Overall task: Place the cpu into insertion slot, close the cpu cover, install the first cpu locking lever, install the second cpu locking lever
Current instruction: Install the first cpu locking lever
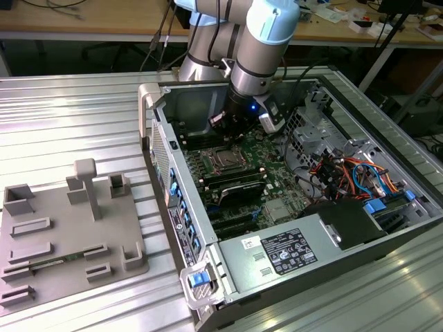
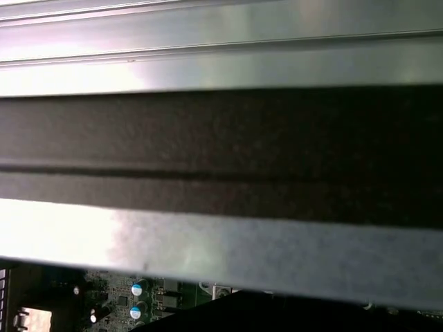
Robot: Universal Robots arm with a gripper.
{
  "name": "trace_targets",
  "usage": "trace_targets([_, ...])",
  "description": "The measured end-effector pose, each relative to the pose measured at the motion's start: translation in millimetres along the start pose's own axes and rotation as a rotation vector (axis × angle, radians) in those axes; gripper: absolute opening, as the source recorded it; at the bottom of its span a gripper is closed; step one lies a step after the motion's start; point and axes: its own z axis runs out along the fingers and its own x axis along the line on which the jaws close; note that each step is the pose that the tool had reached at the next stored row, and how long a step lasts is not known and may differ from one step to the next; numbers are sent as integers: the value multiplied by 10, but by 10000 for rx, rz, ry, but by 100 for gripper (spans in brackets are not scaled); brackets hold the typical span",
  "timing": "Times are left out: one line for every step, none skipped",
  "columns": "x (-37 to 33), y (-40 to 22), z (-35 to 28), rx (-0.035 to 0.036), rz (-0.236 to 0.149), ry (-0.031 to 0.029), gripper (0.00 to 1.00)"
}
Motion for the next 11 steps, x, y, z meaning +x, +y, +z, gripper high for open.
trace_targets([0,0,1,-2,-1,-1,11])
trace_targets([-1,1,-2,-5,0,-4,11])
trace_targets([-1,3,-15,-9,0,-7,11])
trace_targets([-2,5,-32,-7,-1,-6,11])
trace_targets([-2,6,-51,-4,-1,-5,11])
trace_targets([-2,10,-68,-4,0,-4,11])
trace_targets([-2,13,-80,-4,0,-4,11])
trace_targets([-2,17,-88,-5,-1,-5,11])
trace_targets([2,17,-89,-5,-1,-6,11])
trace_targets([7,16,-90,-4,-3,-4,11])
trace_targets([17,17,-90,-6,-6,-3,11])
